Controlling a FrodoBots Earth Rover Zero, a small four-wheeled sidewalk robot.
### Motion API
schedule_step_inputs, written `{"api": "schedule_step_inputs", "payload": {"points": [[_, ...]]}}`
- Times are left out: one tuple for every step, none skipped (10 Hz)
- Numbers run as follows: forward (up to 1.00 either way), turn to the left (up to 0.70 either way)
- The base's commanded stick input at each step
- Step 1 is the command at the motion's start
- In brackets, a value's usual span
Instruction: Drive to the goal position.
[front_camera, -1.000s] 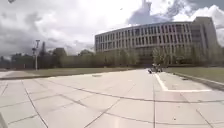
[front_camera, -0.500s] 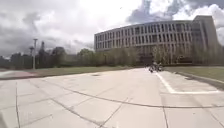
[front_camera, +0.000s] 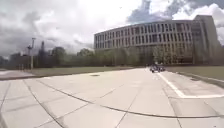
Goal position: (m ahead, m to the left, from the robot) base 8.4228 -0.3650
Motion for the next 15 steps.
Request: {"api": "schedule_step_inputs", "payload": {"points": [[0.7, 0.03], [0.7, 0.03], [0.7, 0.03], [0.7, 0.03], [0.7, 0.03], [0.7, 0.03], [0.7, 0.03], [0.7, 0.03], [0.7, 0.03], [0.7, 0.03], [0.7, 0.03], [0.7, 0.03], [0.7, 0.03], [0.7, 0.03], [0.7, 0.03]]}}
